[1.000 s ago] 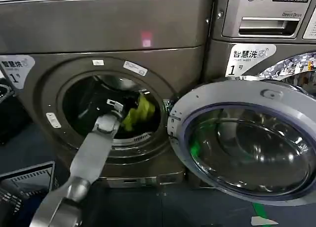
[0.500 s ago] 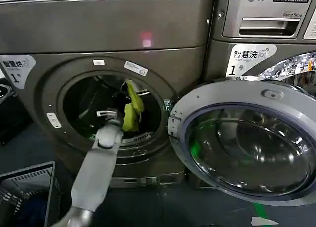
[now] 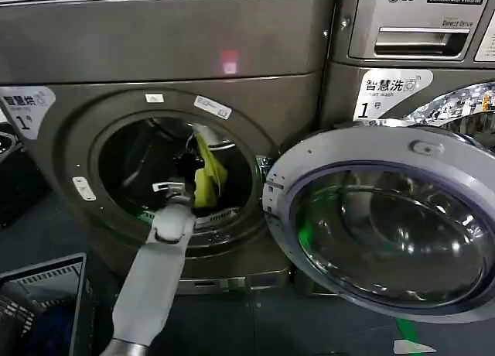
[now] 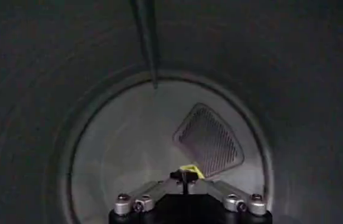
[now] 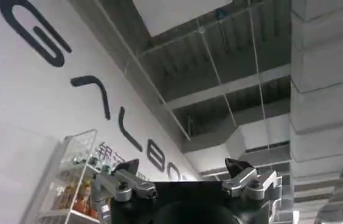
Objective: Grasp the clothes from the dryer.
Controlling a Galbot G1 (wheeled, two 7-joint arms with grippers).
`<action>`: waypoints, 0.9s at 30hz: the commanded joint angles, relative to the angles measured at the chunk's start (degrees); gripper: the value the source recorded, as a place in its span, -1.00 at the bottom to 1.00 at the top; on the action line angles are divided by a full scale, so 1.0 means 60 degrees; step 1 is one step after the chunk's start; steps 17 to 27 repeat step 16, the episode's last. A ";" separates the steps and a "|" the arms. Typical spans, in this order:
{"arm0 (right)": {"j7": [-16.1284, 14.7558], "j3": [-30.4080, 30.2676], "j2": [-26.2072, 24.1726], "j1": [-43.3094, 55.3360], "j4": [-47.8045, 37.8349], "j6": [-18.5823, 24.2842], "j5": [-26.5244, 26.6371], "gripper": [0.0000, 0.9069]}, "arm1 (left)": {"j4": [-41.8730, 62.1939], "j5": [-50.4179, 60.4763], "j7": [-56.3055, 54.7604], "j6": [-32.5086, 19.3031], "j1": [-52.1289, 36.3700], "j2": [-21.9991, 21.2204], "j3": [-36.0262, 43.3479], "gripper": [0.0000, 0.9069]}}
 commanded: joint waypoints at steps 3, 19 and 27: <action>-0.0150 0.0287 0.0016 -0.0014 0.0163 -0.0379 -0.0047 1.00 | -0.0210 0.0248 0.0102 0.0509 0.0080 0.0027 -0.0059 -1.00; -0.0260 0.0357 0.0075 -0.0071 0.0272 -0.0433 -0.0280 1.00 | -0.0304 0.0285 0.0122 0.0527 0.0130 0.0106 -0.0203 -1.00; -0.0260 0.0357 0.0075 -0.0071 0.0272 -0.0433 -0.0280 1.00 | -0.0304 0.0285 0.0122 0.0527 0.0130 0.0106 -0.0203 -1.00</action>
